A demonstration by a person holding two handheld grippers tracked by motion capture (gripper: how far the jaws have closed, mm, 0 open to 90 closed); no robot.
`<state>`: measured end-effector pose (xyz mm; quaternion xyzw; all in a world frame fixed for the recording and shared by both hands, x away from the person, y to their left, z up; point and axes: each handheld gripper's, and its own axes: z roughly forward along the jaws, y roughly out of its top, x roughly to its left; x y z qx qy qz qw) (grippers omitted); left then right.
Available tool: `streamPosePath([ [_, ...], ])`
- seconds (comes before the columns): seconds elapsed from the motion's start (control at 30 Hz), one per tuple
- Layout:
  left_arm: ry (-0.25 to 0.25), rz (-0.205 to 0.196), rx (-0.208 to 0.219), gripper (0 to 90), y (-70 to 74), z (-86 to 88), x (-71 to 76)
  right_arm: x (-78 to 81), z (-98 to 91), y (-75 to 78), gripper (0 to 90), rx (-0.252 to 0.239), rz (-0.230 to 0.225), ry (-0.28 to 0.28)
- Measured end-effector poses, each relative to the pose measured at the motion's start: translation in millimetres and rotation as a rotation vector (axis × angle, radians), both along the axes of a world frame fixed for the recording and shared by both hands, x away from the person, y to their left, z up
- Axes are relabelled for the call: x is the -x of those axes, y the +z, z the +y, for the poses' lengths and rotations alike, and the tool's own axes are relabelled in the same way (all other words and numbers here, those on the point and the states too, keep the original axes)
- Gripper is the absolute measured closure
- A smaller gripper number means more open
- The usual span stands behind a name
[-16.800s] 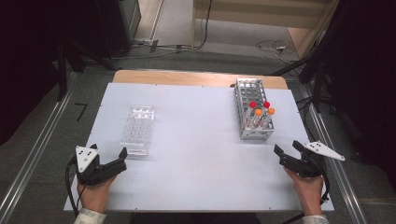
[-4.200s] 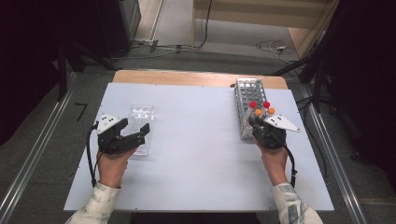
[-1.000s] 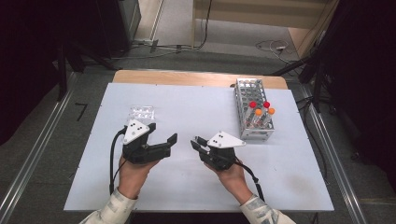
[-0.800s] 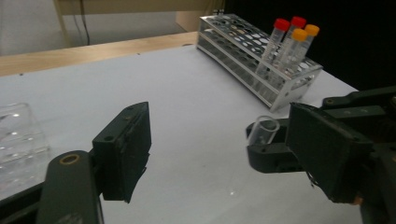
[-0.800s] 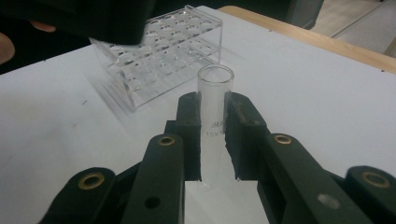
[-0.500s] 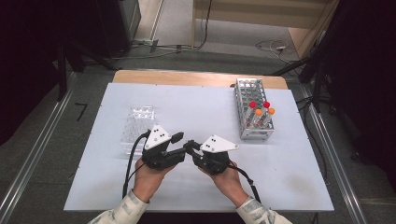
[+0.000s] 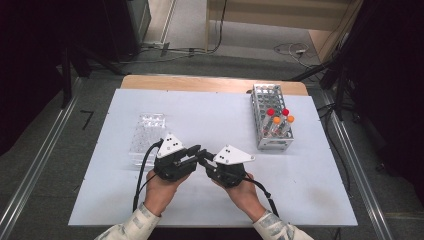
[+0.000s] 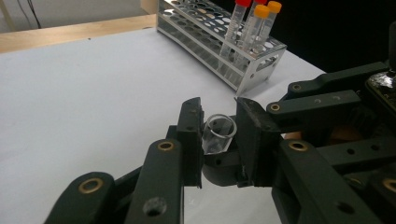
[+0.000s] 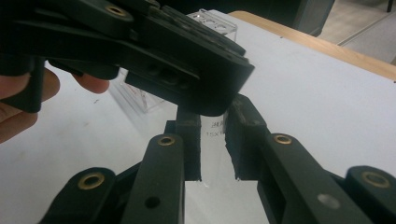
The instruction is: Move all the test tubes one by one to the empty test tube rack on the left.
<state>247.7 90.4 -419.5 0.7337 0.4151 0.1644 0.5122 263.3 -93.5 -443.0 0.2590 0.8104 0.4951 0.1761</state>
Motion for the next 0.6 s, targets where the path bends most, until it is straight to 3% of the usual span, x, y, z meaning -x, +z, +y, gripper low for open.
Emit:
streamPosePath([
  [0.3,0.001,-0.006,0.007,76.5,1.6,0.8,0.8,1.6,-0.9,0.9,72.5,0.01,-0.018,-0.002],
  [0.4,-0.001,-0.015,0.008,76.7,3.0,0.9,3.2,0.9,-1.3,1.0,58.8,0.002,0.009,0.011],
  [0.6,0.003,-0.024,0.023,76.8,5.8,2.6,4.4,0.1,-5.2,-0.5,47.0,0.01,0.032,0.035],
])
